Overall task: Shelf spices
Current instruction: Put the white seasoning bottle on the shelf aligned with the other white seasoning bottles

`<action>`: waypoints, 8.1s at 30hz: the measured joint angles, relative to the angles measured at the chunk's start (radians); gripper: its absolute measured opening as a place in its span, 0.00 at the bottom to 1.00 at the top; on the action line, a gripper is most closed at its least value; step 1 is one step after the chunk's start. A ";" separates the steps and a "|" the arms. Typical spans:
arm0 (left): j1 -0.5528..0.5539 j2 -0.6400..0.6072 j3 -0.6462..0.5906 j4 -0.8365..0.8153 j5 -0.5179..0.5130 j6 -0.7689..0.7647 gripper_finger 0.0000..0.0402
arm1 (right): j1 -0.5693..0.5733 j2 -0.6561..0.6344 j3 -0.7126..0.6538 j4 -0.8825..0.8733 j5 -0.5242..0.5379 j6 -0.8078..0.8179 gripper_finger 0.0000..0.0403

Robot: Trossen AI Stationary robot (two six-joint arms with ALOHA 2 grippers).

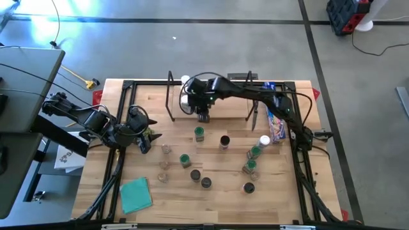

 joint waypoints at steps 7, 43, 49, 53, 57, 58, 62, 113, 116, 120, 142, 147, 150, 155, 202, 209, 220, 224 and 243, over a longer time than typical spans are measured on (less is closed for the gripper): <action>0.000 0.000 0.000 0.000 -0.001 0.008 0.71 | -0.003 -0.001 -0.137 0.195 0.051 0.030 0.01; 0.000 0.000 0.000 0.001 -0.004 -0.001 0.71 | 0.058 -0.014 -0.136 0.231 0.130 0.156 0.00; 0.000 0.000 0.000 0.001 -0.005 0.000 0.71 | 0.106 -0.014 -0.136 0.347 0.147 0.137 0.00; 0.000 0.000 0.000 0.001 -0.005 0.000 0.71 | 0.095 -0.012 -0.136 0.397 0.162 0.162 0.00; 0.000 0.000 0.000 0.000 -0.005 -0.001 0.71 | 0.076 -0.009 -0.136 0.407 0.170 0.165 0.00; 0.000 0.000 0.000 0.001 -0.005 -0.001 0.71 | 0.072 -0.009 -0.136 0.417 0.170 0.165 0.00; 0.000 0.000 0.000 0.001 -0.005 -0.001 0.71 | 0.057 -0.009 -0.136 0.450 0.169 0.165 0.00; 0.000 0.000 0.000 0.000 -0.003 -0.009 0.71 | 0.032 -0.015 -0.136 0.541 0.248 0.217 0.00; 0.000 0.000 0.000 0.000 -0.002 -0.009 0.71 | 0.059 -0.052 -0.136 0.522 0.245 0.208 0.00; 0.000 0.000 0.000 -0.001 -0.001 -0.009 0.71 | 0.111 -0.144 -0.136 0.460 0.244 0.172 0.00; -0.029 0.103 -0.001 0.120 -0.045 0.024 0.71 | 0.664 -0.530 -0.134 -0.467 0.707 0.696 0.00; 0.223 0.111 0.081 0.401 0.267 0.368 0.67 | 0.731 -0.529 -0.136 -0.543 0.826 0.813 0.00; 0.460 0.166 0.218 0.390 0.413 0.519 0.56 | 0.756 -0.529 -0.136 -0.564 0.880 0.820 0.00; 0.837 0.389 0.495 0.313 0.731 0.709 0.24 | 0.771 -0.529 -0.136 -0.626 0.908 0.884 0.00; 1.316 1.258 1.101 -0.225 0.891 1.503 0.00 | 0.803 -0.855 -0.713 -0.243 0.818 1.100 0.00; 1.315 1.227 1.100 -0.215 0.863 1.498 0.00 | 0.795 -0.855 -0.712 -0.295 0.827 1.088 0.00; 1.299 1.055 1.100 -0.219 0.832 1.284 0.00 | 0.689 -0.856 -0.712 -0.527 0.413 1.016 0.01; 1.266 0.983 1.100 -0.237 0.838 1.226 0.00 | 0.624 -0.882 -0.727 -0.623 0.337 0.993 0.11; 1.000 0.842 1.099 -0.374 0.829 1.055 0.00 | 0.442 -1.044 -1.164 -0.258 0.269 0.667 0.78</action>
